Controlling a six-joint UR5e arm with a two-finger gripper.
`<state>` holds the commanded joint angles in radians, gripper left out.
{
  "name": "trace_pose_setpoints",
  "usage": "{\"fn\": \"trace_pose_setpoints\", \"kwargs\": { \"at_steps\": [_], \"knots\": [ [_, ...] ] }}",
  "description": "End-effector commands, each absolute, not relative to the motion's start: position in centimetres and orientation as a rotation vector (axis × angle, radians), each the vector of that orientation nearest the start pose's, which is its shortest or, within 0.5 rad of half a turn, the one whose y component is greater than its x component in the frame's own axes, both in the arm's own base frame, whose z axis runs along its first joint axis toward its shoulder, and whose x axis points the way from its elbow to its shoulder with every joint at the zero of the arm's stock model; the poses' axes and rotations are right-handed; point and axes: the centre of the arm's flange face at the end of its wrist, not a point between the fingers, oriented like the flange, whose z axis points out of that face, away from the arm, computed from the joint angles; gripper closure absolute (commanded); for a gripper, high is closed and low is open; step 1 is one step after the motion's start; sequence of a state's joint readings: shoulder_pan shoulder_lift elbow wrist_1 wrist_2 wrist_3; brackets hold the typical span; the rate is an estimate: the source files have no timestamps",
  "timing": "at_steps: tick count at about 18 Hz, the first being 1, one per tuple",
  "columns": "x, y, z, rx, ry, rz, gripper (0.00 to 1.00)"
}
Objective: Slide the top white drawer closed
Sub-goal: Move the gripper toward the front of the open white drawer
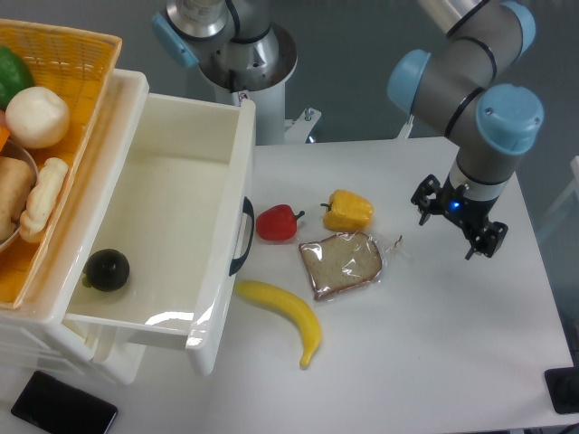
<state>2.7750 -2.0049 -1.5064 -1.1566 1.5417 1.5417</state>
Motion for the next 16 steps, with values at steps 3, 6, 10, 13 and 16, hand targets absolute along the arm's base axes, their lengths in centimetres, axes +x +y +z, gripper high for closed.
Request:
{"fn": "trace_pose_setpoints", "kwargs": {
  "at_steps": [3,6,10,13,16],
  "knots": [
    [-55.7,36.0,30.9,-3.059,0.512,0.051,0.00],
    [-54.2,35.6,28.7,-3.064,0.481,-0.028,0.00],
    [-51.4,34.8,28.6,-3.069,0.435,-0.064,0.00],
    [-49.6,35.9,29.6,-3.015,0.328,-0.081,0.00],
    [-47.7,38.5,30.6,-2.983,0.116,-0.108,0.42]
  ]
}}
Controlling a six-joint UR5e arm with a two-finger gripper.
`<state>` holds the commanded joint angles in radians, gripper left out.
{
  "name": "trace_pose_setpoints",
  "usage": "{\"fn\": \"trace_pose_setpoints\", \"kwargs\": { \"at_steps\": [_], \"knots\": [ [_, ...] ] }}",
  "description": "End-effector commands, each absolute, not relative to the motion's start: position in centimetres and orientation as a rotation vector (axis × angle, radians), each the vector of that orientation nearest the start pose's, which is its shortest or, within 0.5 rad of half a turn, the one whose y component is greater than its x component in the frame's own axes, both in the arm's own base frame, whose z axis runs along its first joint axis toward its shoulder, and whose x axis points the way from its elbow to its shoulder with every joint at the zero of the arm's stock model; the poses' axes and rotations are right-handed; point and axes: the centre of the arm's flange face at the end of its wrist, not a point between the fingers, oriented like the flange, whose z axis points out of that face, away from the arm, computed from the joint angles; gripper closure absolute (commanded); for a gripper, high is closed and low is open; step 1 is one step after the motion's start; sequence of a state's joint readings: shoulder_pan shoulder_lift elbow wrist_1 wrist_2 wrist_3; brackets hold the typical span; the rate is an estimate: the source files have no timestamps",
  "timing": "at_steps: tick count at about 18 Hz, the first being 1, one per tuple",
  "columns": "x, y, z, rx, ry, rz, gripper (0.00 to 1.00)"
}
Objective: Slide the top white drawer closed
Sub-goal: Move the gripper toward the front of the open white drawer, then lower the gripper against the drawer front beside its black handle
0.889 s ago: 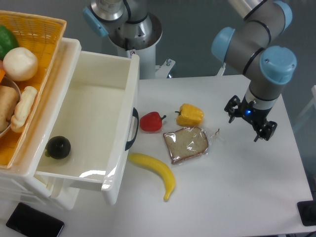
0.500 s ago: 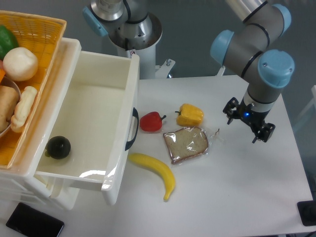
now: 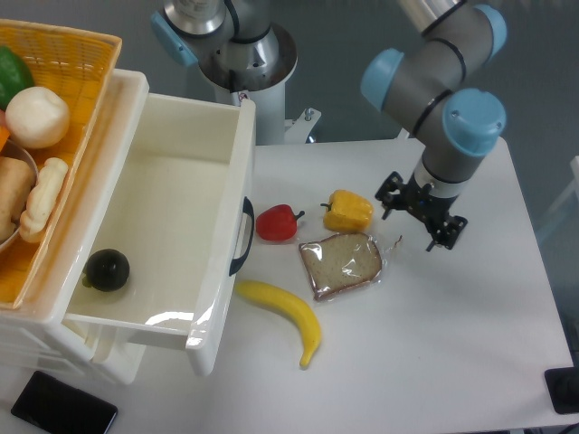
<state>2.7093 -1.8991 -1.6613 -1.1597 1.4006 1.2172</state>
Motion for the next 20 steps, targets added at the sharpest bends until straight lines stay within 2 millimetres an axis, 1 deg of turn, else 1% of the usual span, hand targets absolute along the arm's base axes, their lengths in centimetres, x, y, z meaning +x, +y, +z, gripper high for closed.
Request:
{"fn": "trace_pose_setpoints", "kwargs": {
  "at_steps": [1,3,4,5,7,9,13,16,18,20],
  "knots": [
    [-47.0,39.4,30.7,-2.986,0.077,-0.113,0.60],
    [-46.3,40.2,31.0,-2.989,0.068,-0.117,0.90],
    [-45.9,40.2,31.2,-2.993,0.071,-0.139,1.00],
    [-45.2,40.0,31.5,-3.000,0.065,-0.184,1.00],
    [-43.5,40.7,31.9,-2.968,0.065,-0.302,1.00],
    [-42.0,41.5,33.0,-2.911,0.011,-0.376,1.00],
    [-38.5,44.8,33.3,-2.875,-0.029,-0.450,1.00],
    [-37.7,46.2,33.8,-2.826,-0.063,-0.492,1.00],
    [-37.5,46.4,33.7,-2.822,-0.067,-0.510,1.00],
    [-37.4,46.1,33.5,-2.831,-0.082,-0.563,1.00]
  ]
}}
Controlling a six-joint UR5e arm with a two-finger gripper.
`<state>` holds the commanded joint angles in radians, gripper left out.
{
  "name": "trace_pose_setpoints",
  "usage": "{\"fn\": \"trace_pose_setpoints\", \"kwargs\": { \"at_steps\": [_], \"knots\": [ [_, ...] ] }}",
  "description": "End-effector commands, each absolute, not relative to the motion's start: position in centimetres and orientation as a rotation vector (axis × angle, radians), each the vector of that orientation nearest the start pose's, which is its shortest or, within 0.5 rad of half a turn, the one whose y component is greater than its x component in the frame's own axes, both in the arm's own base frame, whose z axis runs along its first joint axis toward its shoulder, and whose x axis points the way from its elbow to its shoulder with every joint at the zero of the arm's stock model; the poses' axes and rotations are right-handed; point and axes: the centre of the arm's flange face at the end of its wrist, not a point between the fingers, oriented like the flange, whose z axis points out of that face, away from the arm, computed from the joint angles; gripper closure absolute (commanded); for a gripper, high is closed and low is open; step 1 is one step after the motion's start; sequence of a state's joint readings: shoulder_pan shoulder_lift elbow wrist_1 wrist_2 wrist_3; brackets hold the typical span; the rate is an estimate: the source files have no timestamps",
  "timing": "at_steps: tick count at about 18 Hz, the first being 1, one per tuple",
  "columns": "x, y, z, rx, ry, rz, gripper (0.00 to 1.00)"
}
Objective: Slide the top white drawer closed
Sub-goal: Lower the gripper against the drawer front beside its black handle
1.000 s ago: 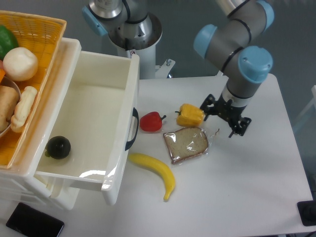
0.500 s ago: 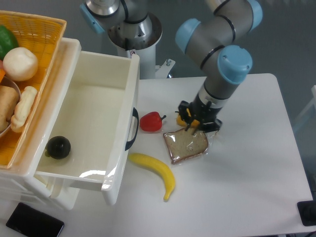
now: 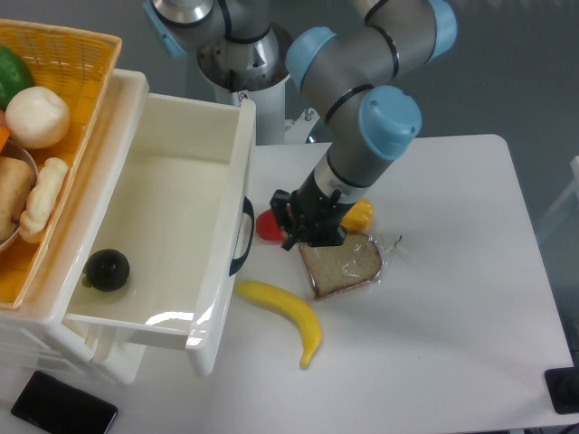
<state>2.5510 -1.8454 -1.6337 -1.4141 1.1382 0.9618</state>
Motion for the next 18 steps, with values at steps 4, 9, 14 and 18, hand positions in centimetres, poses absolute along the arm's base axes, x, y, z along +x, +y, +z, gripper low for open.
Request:
{"fn": "trace_pose_setpoints", "kwargs": {
  "at_steps": [4,9,14,18],
  "knots": [
    [-37.7,46.2,34.7,-2.799,-0.107,-0.614,1.00],
    [-37.2,46.2,34.7,-2.789,-0.119,-0.673,1.00],
    [-36.7,46.5,34.7,-2.774,-0.121,-0.704,1.00],
    [-36.5,46.4,34.8,-2.775,-0.124,-0.722,1.00]
  ]
}}
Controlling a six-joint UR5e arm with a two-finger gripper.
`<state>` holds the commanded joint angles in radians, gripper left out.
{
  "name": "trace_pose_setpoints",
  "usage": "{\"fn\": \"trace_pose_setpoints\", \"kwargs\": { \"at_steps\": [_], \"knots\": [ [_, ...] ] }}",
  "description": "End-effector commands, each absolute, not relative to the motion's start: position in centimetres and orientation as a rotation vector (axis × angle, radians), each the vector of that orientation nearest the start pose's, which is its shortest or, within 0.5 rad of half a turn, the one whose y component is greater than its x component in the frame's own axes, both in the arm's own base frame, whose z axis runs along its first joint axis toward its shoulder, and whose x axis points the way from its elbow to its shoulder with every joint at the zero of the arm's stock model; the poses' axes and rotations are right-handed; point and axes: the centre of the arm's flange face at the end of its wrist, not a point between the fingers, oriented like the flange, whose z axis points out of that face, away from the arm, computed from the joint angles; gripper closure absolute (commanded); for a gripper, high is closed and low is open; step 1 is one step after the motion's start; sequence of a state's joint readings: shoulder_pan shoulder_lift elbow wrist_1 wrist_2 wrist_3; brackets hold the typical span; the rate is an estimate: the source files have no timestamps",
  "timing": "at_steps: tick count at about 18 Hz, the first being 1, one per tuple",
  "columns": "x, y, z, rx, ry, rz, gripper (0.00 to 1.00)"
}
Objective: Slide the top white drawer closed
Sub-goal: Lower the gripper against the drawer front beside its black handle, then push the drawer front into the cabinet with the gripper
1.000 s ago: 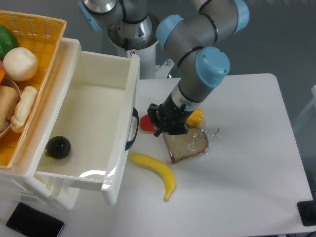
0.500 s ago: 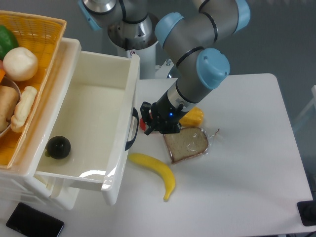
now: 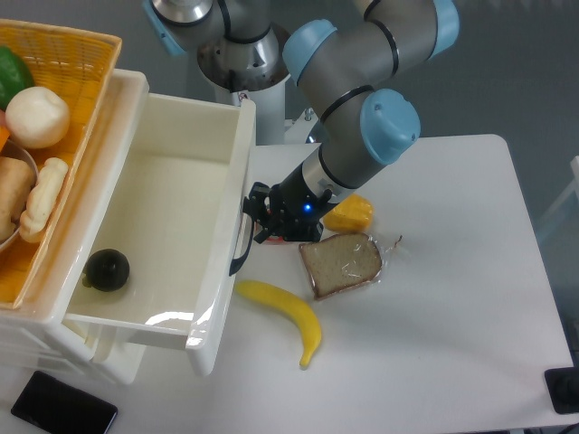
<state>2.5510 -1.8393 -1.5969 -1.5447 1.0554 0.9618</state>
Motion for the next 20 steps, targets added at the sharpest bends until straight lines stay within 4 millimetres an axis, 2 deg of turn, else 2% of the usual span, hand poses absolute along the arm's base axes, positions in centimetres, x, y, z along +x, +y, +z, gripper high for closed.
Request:
{"fn": "trace_pose_setpoints", "kwargs": {
  "at_steps": [14,20],
  "knots": [
    [-34.8,47.0,35.1,-2.772,-0.109,-0.779,1.00],
    [-32.3,48.6,35.3,-2.787,-0.093,-0.803,1.00]
  ]
}}
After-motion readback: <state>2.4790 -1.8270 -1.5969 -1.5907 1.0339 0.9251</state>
